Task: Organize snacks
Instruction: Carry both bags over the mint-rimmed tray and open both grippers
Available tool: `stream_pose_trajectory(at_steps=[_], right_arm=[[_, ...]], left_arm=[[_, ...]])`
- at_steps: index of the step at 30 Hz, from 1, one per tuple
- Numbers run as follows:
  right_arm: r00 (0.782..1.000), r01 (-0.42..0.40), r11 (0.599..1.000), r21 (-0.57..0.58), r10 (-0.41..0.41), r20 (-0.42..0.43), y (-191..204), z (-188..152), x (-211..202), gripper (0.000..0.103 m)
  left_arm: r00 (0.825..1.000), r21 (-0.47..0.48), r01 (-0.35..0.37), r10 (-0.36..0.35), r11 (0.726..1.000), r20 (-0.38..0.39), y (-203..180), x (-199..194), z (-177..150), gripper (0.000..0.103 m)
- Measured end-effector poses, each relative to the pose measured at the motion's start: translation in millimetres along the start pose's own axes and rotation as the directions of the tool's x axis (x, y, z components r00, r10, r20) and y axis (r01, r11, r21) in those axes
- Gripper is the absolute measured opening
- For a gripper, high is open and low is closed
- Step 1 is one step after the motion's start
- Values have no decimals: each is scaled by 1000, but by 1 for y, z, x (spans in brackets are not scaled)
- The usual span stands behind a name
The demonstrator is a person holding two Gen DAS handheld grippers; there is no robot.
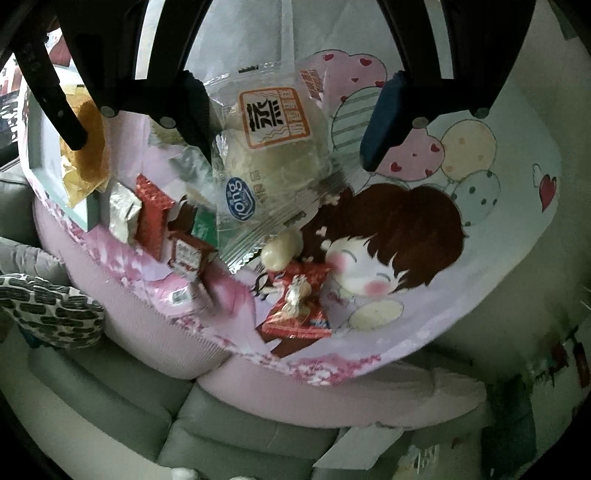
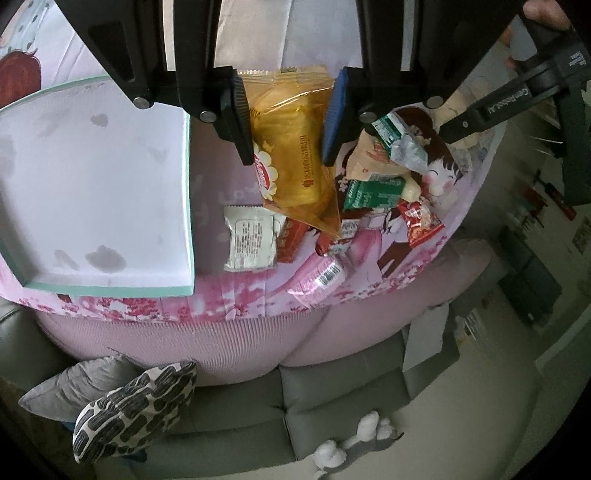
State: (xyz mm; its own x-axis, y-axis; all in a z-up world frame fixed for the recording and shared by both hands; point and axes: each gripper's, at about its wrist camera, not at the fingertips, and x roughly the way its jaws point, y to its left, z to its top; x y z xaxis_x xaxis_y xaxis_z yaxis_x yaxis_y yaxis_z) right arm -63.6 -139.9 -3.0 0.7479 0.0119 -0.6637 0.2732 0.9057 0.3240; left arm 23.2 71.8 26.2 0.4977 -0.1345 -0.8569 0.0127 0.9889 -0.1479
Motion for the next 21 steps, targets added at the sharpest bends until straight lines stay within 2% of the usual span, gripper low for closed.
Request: stream_pose_trajectory(at_steps=[5,11,18,21], right_arm=[[999,1,1000,13,-2,33,-5,5,-9,38],[995,51,996,74,-57,84,-34,13,-22,38],[977,137,968,212,-167,132,-91,19,-43,38],[965,176,950,257,-219,147,-110,20,-51,38]], left_arm=[[999,42,15,-16,999,39,-12,-12,2,74],[996,135,65,-72,989,48,-50,-19,7,74],[992,264,95,-113,960,55,-106,-28,7,74],[988,323,122,-145,939,47,-132,-28,6,74]])
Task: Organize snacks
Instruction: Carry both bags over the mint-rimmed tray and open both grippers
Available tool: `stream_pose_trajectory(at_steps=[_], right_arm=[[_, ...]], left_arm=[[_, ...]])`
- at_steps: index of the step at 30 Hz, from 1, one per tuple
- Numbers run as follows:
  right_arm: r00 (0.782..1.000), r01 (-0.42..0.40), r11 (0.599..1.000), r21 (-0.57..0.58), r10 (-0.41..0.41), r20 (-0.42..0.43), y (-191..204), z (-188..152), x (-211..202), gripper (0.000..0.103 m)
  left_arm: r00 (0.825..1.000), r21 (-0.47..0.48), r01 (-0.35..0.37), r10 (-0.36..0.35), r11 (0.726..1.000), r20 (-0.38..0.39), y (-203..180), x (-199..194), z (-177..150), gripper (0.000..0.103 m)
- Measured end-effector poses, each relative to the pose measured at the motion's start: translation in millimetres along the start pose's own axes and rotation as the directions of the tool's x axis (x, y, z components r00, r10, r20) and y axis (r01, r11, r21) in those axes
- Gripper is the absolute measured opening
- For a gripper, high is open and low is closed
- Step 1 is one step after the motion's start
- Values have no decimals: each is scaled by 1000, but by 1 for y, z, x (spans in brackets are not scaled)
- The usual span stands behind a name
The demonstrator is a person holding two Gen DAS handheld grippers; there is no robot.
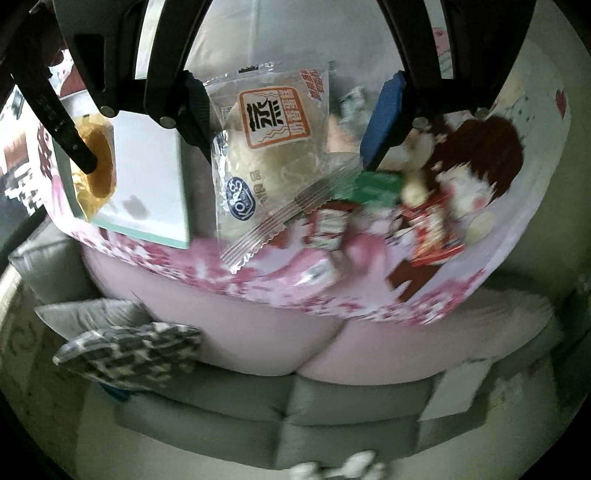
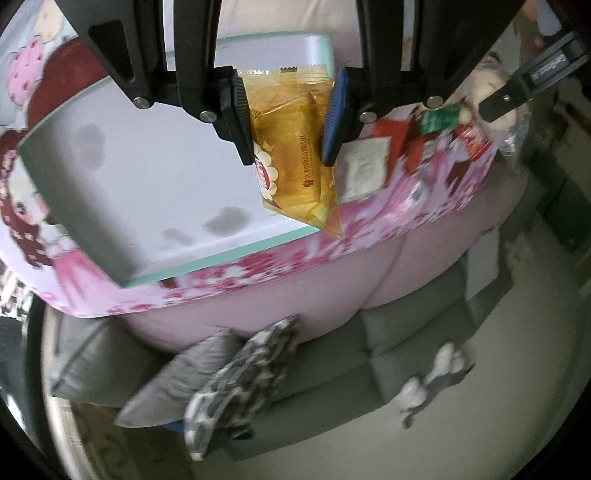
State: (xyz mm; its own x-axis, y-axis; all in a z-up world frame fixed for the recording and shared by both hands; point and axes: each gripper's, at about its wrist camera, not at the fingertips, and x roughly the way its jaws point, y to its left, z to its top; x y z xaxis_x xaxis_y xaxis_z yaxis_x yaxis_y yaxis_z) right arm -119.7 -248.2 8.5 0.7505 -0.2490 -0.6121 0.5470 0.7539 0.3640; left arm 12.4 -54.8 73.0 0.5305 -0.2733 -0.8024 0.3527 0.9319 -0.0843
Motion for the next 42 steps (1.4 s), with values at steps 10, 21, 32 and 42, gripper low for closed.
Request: stream_pose_trajectory(at_steps=[10,21,32,42], right_arm=[[988,145,986,83,-148,31,-45,11,10,38],[969,234,965,120,-242,51,-72,25,25,39],[959,276,957,93,-281,40,-79,29,46,38],[954,293,952,84,-297,33,-82,33,48,39]], left_arm=[[991,184,129,-131,974,0,-100,37,21,75],[982,259,187,-182,948,-44,-157,86,25,75],[981,274,187,-164,943,-104,-179,127,30,75],[980,284,183,-149,941,-134,-190,142,26,78]])
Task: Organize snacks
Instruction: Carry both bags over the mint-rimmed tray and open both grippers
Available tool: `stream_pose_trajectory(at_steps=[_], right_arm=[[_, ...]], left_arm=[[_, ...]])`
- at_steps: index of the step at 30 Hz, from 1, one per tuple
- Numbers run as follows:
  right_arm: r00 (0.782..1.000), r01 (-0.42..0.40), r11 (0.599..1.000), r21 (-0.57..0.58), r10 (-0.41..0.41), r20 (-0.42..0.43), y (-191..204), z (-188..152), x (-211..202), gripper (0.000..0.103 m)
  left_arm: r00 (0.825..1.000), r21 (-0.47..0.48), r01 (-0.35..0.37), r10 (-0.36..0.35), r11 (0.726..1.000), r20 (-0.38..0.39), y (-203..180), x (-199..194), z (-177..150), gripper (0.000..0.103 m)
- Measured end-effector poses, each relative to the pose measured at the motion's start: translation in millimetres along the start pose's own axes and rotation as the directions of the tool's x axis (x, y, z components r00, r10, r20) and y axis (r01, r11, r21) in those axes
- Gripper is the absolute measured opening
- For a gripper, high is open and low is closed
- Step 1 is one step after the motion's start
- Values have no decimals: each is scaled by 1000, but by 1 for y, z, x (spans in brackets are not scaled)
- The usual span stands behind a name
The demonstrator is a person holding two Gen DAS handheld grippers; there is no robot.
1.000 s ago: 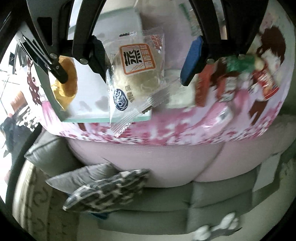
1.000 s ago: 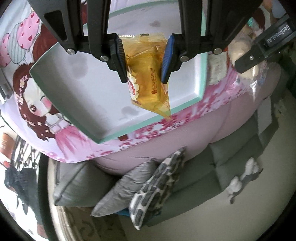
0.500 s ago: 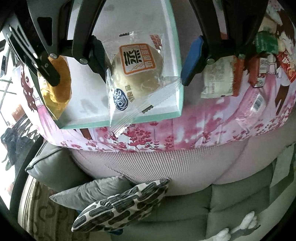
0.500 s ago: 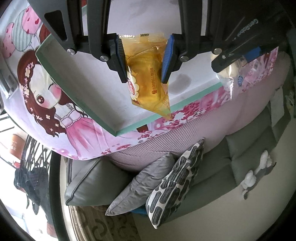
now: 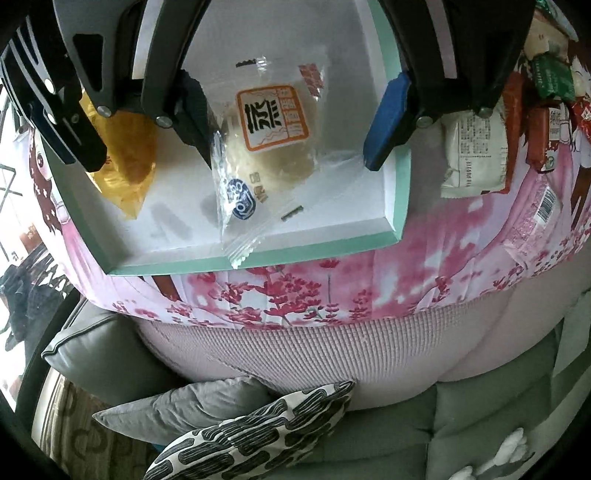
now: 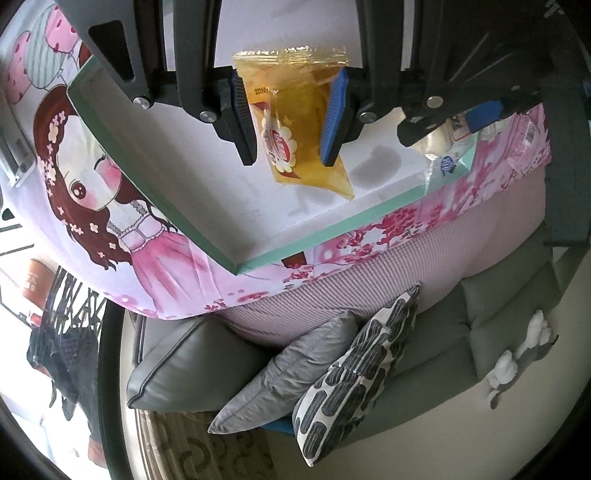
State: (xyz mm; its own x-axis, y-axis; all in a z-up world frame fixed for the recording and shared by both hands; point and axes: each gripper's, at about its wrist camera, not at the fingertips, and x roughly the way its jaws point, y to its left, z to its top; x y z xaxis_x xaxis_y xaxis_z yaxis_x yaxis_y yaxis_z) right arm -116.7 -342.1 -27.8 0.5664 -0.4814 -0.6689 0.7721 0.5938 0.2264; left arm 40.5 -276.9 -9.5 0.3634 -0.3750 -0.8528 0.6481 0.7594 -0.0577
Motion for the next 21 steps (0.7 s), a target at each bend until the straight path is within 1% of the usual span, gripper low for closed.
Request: stream_pose_trajectory(at_steps=[1,2,5,9,11,14,19,21], right_arm=[[1000,6,1000,0,-6,-1,0,0,0,40],[1000,17,1000,-1,-17,-5,0,0,0,46],[999,31,999,12,-31,-10,-3,2,-3,56],[999,31,999,32,-30,-13,-9,6,-8,62],[999,39,999,30,-39,-10,-10,8,-12,67],[999,41,998,42,-41,-5,-14,11,-17,69],[999,38,998,47,-37,-21,-15,14,-20,72],[999,25,999,40,-24,-27,-13,14,-21,72]], left_arm=[[1000,2,-2,2,1000,-1,0,-1,0,79],[1000,3,-3,3,1000,0,0,-2,0,79],[1000,-2,2,-2,1000,10,2,-9,1,82],[1000,-9,-2,2,1000,30,5,-21,2,87],[999,-18,-1,1,1000,41,8,-29,2,90],[998,-39,-1,4,999,60,15,-41,2,95],[995,-113,-2,14,994,102,36,-61,0,99],[992,-141,-32,48,989,113,48,-66,-2,99]])
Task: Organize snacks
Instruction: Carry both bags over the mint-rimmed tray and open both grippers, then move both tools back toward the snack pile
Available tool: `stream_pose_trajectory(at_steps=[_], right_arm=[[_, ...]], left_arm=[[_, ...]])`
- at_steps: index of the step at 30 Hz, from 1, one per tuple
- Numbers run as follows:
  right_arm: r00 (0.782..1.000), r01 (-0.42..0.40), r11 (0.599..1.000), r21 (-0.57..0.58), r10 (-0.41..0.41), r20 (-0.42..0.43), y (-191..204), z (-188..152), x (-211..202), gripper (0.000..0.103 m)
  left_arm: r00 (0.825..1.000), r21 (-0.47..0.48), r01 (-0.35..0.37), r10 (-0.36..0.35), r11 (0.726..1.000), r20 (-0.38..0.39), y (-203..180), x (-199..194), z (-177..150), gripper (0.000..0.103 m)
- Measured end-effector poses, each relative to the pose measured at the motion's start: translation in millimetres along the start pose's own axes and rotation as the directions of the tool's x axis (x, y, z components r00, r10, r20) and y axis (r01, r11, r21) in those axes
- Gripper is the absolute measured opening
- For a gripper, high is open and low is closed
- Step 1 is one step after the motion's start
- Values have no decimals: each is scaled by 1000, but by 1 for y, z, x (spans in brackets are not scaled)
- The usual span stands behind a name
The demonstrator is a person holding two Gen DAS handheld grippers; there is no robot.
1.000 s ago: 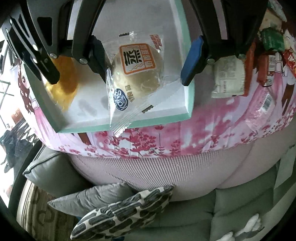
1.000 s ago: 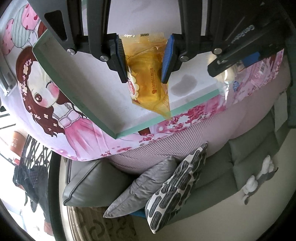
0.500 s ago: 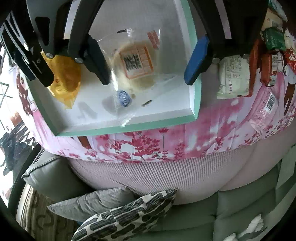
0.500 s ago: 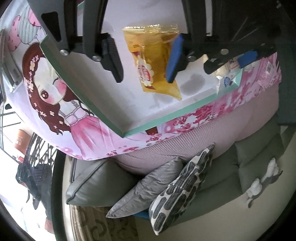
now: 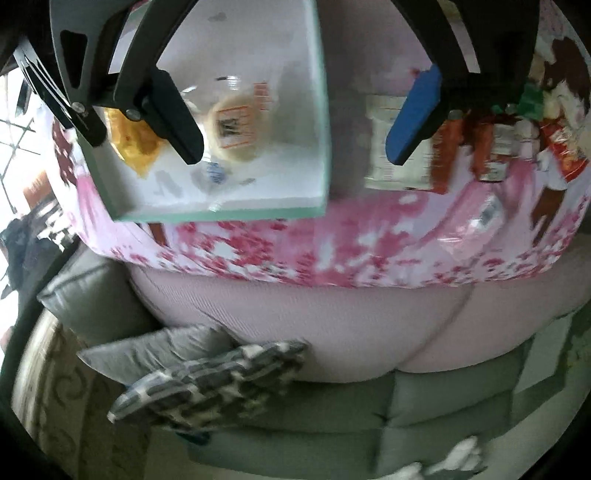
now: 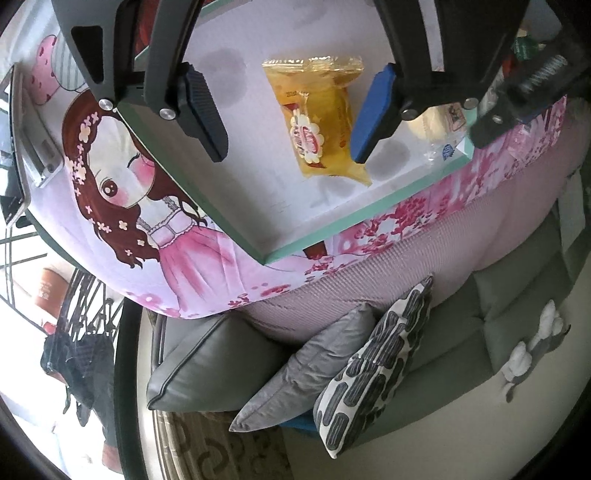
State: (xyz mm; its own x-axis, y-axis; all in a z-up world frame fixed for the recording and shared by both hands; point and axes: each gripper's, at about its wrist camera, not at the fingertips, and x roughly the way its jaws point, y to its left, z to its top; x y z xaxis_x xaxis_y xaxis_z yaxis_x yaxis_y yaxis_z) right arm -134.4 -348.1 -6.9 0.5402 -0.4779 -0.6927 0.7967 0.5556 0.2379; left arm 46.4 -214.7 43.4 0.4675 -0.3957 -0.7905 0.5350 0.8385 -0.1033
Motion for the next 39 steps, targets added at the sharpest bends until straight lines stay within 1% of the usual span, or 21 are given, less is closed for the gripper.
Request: stream_pose_trajectory(at_steps=[2,5,8,11,15,16,18,20,21,25,29,30,32,34,37,38,39], right_arm=[[1000,-15,1000,-13,15,-6,5,-1,0,72],[999,-30,999,-38,30,-14,15,-3,-1,72],[999,-49,997,-66,47,-22,26,-6,0,72],[998,-60,994,-93,57,-30,35,-8,1,72],[997,-70,991,-117,67,-33,40,-10,1,72],[997,-70,991,-118,66,-35,40,-10,2,74],[997,-75,990,-116,70,-42,40,-11,3,84],[997,-75,991,-110,70,-45,39,-11,4,101],[997,-73,991,-111,69,-44,39,-11,5,103],[997,-67,990,-120,62,-49,38,-11,6,103],[996,-79,990,-115,74,-49,38,-10,6,103],[996,-79,991,-110,75,-39,38,-9,4,103],[997,-74,992,-99,73,-16,36,-7,-1,103],[996,-92,993,-79,93,3,33,-5,-6,103],[991,-128,991,-49,129,18,30,-4,-13,103],[991,-131,990,-49,132,21,31,-4,-14,103],[990,-135,989,-55,136,22,32,-4,-15,103]], left_arm=[[999,-31,-54,54,998,7,15,-2,1,99],[992,-82,-129,129,988,-9,36,-1,3,99],[984,-99,-177,173,979,-47,54,3,0,99],[979,-133,-197,188,971,-78,66,6,-3,99],[976,-157,-208,195,966,-94,75,8,-6,99],[976,-158,-210,197,965,-90,76,8,-6,99],[975,-154,-220,210,963,-77,77,8,-6,99],[973,-143,-229,222,963,-62,76,8,-6,99],[973,-138,-228,222,964,-59,76,9,-6,99],[976,-139,-217,211,966,-53,76,10,-7,99],[979,-136,-204,199,970,-48,76,11,-8,99],[981,-143,-191,186,971,-49,77,10,-9,99],[990,-168,-140,136,976,-35,80,6,-9,99],[994,-180,-105,103,978,-24,81,2,-9,99],[990,-134,-143,144,981,-1,76,-7,-10,99],[989,-123,-148,149,981,3,75,-10,-10,99],[989,-88,-147,148,985,3,75,-13,-10,99]])
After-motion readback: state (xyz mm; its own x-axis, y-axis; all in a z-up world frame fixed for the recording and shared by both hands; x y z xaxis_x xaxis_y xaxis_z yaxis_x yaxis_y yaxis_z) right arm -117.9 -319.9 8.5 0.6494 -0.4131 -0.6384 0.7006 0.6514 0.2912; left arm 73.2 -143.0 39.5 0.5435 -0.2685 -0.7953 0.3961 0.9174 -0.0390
